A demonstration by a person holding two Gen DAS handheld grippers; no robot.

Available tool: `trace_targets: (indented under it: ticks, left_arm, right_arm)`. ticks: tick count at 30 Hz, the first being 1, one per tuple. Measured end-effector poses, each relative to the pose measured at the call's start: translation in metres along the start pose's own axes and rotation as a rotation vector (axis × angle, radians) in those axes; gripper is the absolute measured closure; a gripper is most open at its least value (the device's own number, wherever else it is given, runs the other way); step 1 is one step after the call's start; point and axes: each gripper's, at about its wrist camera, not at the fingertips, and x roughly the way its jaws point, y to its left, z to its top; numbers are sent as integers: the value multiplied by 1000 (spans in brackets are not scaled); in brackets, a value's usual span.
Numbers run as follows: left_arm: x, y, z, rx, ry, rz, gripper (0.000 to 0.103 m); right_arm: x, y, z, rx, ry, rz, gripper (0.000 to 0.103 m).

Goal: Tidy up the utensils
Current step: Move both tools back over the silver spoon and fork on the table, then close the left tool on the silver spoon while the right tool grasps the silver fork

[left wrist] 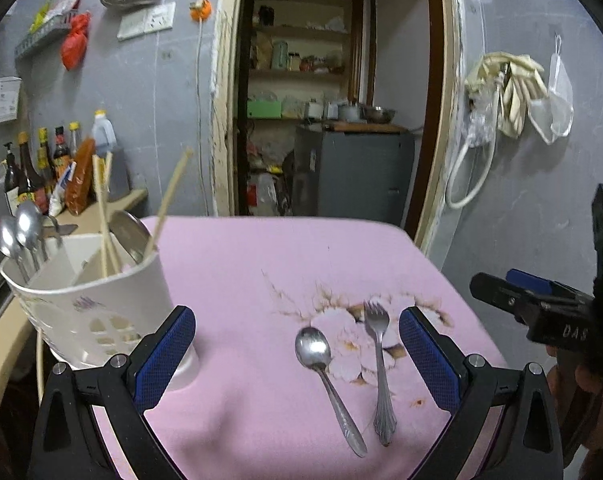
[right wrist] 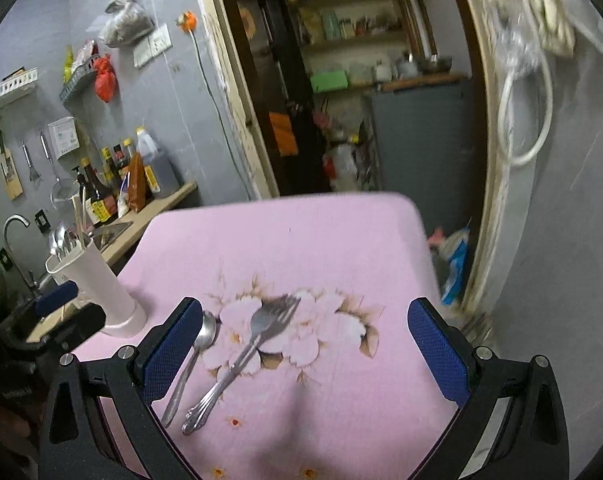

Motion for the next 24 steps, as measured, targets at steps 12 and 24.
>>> trace_targets:
  ticks: [12, 24]
  left_arm:
    - [64, 9, -17, -7, 223, -62, 23]
    - [121, 28, -22, -90, 363, -181, 51]
  right_arm:
    - [75, 0, -29, 6, 245, 128, 46]
    - [118, 8, -28, 33, 364, 220, 60]
